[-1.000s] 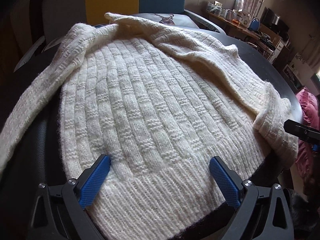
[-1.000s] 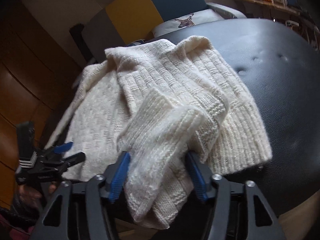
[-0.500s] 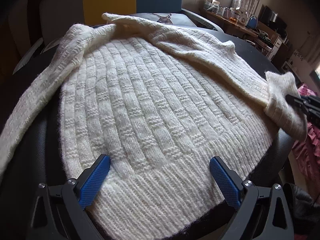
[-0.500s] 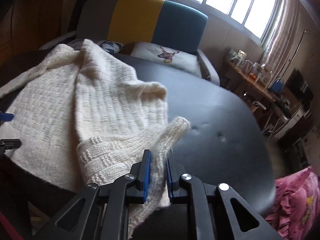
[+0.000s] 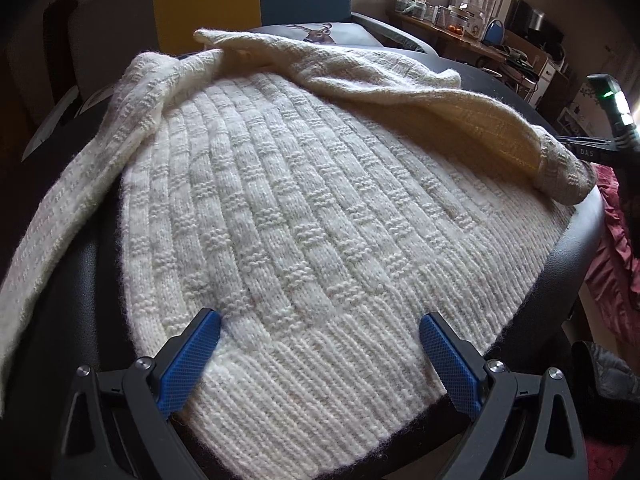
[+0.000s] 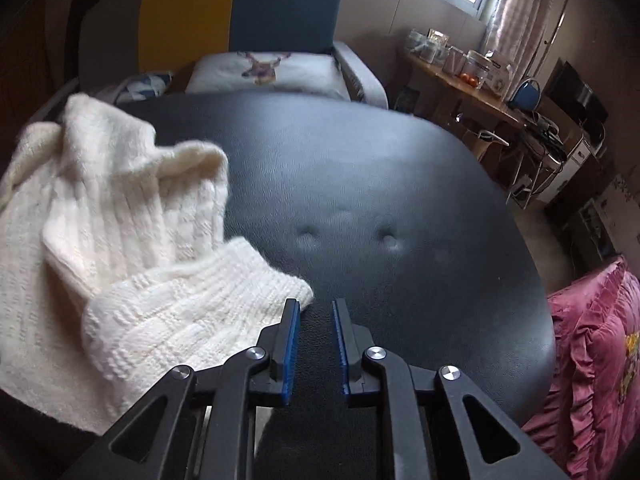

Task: Fold clothes

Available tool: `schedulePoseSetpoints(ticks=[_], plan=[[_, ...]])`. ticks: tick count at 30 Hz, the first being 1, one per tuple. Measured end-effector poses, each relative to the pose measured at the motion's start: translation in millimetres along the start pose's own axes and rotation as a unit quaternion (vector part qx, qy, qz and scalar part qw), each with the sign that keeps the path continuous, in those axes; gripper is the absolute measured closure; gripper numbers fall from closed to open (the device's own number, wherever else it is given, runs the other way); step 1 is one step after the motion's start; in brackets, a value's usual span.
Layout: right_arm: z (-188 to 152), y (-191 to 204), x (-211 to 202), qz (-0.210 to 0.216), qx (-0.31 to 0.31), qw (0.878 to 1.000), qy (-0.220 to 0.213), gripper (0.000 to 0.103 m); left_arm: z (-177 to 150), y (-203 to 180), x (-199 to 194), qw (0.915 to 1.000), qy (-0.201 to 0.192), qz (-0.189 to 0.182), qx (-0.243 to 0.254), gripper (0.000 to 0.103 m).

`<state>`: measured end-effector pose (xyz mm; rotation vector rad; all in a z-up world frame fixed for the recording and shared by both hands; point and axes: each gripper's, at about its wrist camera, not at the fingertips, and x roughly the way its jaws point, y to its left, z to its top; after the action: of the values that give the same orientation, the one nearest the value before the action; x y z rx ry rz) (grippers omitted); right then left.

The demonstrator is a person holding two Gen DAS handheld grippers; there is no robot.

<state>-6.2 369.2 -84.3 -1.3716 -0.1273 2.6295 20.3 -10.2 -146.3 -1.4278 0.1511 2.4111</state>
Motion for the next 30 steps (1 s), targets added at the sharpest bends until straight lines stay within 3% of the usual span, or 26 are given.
schedulePoseSetpoints(ticks=[2, 4, 5, 7, 9, 11, 15, 18, 21, 22, 23, 24, 25, 28, 30], plan=[[1.3, 0.6, -38.2, 0.021, 0.011, 0.998, -0.056, 0.076, -0.1, -0.9, 0.2, 1.0000, 0.001, 0.000, 0.000, 0.003], [3.2, 3.8, -72.3, 0.122, 0.049, 0.986, -0.106, 0.071, -0.9, -1.7, 0.2, 1.0000, 0.002, 0.001, -0.001, 0.002], [2.8, 8.6, -75.6, 0.198, 0.072, 0.972, -0.104, 0.065, -0.9, -1.9, 0.2, 1.0000, 0.003, 0.001, -0.001, 0.002], [-1.2, 21.4, -62.4, 0.328, 0.139, 0.932, -0.070, 0.035, -0.8, -2.4, 0.2, 1.0000, 0.003, 0.002, -0.002, 0.001], [-8.7, 37.4, -28.6, 0.426, 0.229, 0.875, -0.007, 0.034, -1.1, -2.8, 0.3, 1.0000, 0.002, 0.003, -0.004, 0.001], [-16.2, 53.3, 5.2, 0.513, 0.313, 0.797, 0.055, 0.034, -1.4, -3.2, -0.2, 1.0000, 0.002, 0.005, -0.006, 0.001], [-29.5, 63.1, 43.9, 0.443, 0.432, 0.780, 0.095, 0.035, 0.3, -1.7, -0.6, 1.0000, 0.000, 0.001, -0.008, 0.001], [-26.8, 56.5, 47.8, 0.377, 0.486, 0.785, 0.071, 0.035, 1.4, -0.5, -1.3, 1.0000, -0.002, -0.001, -0.009, 0.001], [-2.6, 70.1, 36.7, 0.306, 0.379, 0.873, 0.030, 0.041, -1.0, -0.3, -4.2, 1.0000, -0.008, 0.002, -0.004, 0.001], [5.7, 74.8, 32.8, 0.280, 0.339, 0.898, 0.016, 0.063, -2.3, -0.6, -4.8, 1.0000, -0.009, 0.004, -0.001, 0.001], [15.6, 83.1, 24.6, 0.222, 0.270, 0.937, 0.000, 0.075, -3.7, -0.9, -5.4, 0.9999, -0.010, 0.006, 0.002, 0.001], [22.5, 91.3, 21.0, 0.164, 0.209, 0.964, -0.013, 0.083, -5.0, -1.3, -5.9, 0.9999, -0.011, 0.009, 0.006, 0.004], [29.0, 99.4, 17.9, 0.106, 0.149, 0.983, -0.026, 0.083, -4.2, -1.7, -6.3, 0.9998, -0.011, 0.014, 0.007, 0.007], [36.2, 91.0, 45.2, 0.058, 0.080, 0.995, 0.021, 0.083, -4.9, 5.7, -12.7, 0.9998, -0.007, 0.017, 0.003, 0.024], [42.0, 97.0, 33.7, 0.100, 0.043, 0.994, 0.020, 0.083, -4.0, 12.9, -16.7, 0.9999, -0.001, 0.014, 0.000, 0.039]])
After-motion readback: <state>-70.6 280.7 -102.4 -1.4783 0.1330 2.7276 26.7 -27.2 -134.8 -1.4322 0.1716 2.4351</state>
